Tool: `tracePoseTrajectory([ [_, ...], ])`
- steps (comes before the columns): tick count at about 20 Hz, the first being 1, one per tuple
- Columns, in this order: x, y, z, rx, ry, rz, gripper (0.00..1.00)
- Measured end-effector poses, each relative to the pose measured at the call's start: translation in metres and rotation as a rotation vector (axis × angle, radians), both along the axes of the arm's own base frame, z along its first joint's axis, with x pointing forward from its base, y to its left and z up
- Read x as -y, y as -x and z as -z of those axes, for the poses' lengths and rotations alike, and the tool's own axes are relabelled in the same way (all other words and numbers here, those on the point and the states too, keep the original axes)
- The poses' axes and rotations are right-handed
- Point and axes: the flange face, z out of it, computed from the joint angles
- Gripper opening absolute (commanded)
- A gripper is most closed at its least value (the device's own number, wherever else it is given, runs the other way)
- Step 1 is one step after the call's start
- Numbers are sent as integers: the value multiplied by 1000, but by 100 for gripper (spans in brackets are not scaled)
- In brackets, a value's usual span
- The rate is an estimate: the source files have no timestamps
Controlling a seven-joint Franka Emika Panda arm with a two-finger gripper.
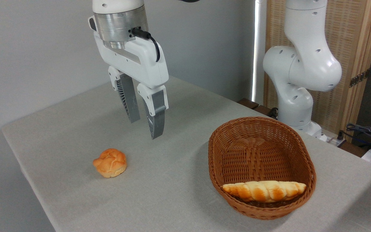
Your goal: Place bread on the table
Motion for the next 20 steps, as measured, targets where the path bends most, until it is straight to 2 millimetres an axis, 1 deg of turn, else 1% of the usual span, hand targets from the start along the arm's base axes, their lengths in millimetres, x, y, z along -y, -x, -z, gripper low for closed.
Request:
tracePoseTrajectory([
  [10, -3, 0, 0, 0, 0, -5, 100],
  [13, -9, 0, 0, 0, 0, -16, 100],
  [20, -39, 3, -1, 0, -1, -69, 100],
])
